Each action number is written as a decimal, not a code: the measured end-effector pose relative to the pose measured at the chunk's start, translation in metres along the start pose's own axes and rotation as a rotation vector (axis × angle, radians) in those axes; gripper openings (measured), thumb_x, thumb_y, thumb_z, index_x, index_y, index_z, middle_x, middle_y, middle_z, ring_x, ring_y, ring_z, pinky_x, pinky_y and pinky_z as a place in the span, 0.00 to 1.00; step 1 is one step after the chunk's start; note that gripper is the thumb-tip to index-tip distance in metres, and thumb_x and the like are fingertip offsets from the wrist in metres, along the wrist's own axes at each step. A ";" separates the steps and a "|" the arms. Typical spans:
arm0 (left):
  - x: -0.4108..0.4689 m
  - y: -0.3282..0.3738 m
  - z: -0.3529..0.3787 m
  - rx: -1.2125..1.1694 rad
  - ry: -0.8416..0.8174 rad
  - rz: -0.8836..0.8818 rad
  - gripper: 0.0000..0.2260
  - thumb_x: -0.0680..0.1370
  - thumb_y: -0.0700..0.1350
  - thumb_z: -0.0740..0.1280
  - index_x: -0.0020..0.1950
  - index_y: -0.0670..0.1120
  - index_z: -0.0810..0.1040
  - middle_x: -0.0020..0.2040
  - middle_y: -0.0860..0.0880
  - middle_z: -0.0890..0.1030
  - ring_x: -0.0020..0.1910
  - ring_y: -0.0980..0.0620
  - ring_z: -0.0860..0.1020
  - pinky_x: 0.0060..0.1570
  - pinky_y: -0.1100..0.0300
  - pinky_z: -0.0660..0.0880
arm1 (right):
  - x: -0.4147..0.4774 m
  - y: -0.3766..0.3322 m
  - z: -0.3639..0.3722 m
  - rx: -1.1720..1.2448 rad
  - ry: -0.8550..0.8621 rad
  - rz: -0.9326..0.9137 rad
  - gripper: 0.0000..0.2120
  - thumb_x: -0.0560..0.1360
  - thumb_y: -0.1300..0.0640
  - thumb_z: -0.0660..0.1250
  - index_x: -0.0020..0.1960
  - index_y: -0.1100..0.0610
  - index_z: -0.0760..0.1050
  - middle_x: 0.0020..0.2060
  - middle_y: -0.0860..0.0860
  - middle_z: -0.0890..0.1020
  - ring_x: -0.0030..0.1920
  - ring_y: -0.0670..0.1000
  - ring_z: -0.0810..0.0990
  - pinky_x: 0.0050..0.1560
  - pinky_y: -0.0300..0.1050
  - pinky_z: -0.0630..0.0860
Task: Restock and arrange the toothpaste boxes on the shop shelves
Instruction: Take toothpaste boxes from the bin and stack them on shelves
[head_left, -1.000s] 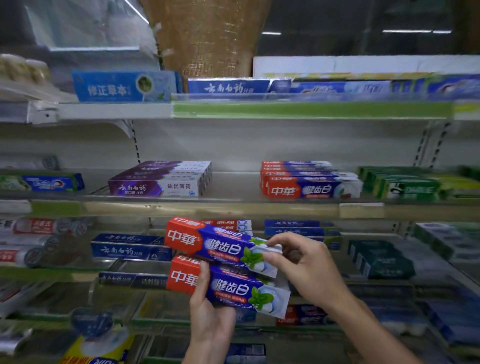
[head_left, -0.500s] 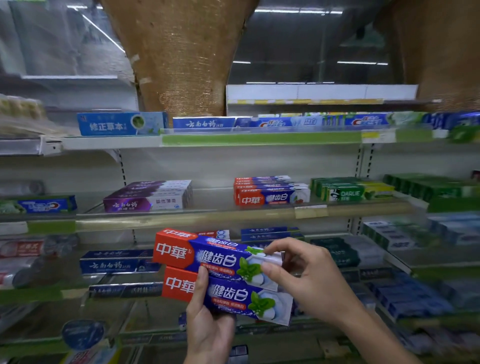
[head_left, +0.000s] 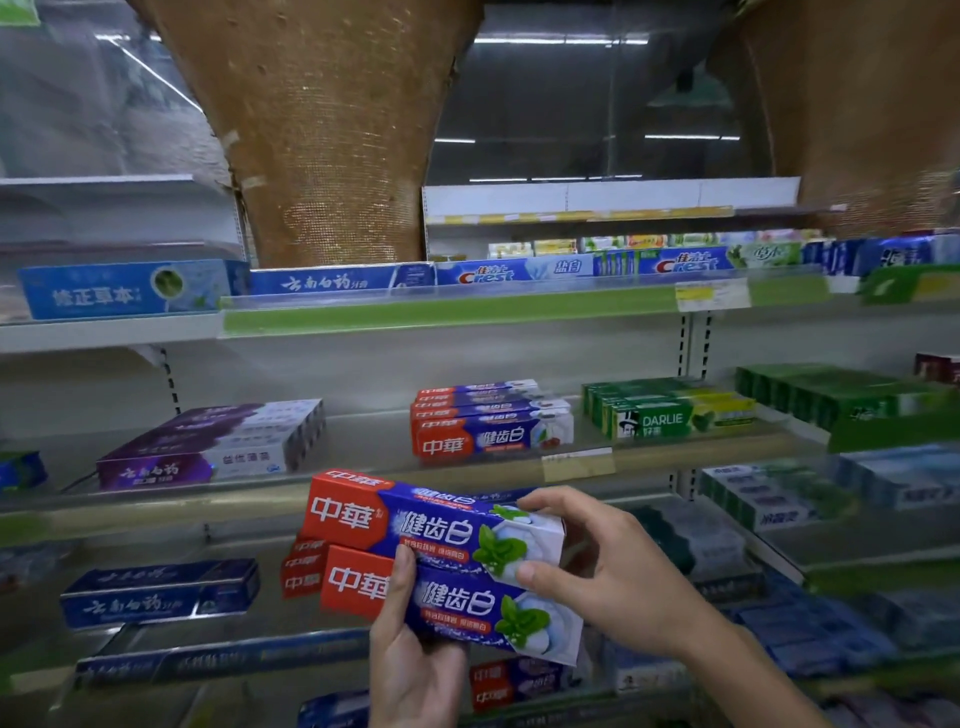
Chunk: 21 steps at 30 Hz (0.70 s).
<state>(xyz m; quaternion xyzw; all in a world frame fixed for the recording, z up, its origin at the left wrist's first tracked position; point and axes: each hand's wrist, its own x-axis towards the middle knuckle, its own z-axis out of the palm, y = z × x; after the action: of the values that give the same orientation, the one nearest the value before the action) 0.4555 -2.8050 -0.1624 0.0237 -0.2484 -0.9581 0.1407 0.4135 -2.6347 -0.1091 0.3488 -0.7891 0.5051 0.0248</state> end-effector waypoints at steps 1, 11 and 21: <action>0.009 -0.004 0.003 0.018 0.017 -0.001 0.53 0.38 0.51 0.85 0.63 0.44 0.76 0.54 0.39 0.83 0.46 0.42 0.84 0.44 0.45 0.81 | 0.008 0.006 -0.007 0.012 -0.004 0.002 0.20 0.66 0.40 0.72 0.56 0.37 0.72 0.55 0.42 0.80 0.55 0.46 0.81 0.49 0.52 0.81; 0.075 -0.034 0.031 0.002 0.123 0.080 0.52 0.39 0.51 0.85 0.63 0.45 0.75 0.54 0.41 0.84 0.47 0.44 0.84 0.46 0.44 0.81 | 0.066 0.055 -0.049 0.168 -0.032 -0.019 0.23 0.66 0.54 0.78 0.57 0.47 0.74 0.56 0.46 0.82 0.54 0.45 0.82 0.48 0.46 0.82; 0.081 -0.039 0.036 -0.013 0.185 0.118 0.51 0.37 0.52 0.84 0.60 0.47 0.76 0.52 0.42 0.85 0.45 0.45 0.85 0.48 0.45 0.80 | 0.074 0.071 -0.054 0.233 -0.034 -0.010 0.21 0.66 0.56 0.77 0.56 0.46 0.75 0.54 0.45 0.83 0.53 0.45 0.83 0.46 0.44 0.81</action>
<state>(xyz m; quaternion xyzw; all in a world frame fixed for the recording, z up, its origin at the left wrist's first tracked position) 0.3635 -2.7785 -0.1475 0.0966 -0.2291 -0.9434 0.2194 0.2995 -2.6122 -0.1088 0.3618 -0.7236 0.5871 -0.0269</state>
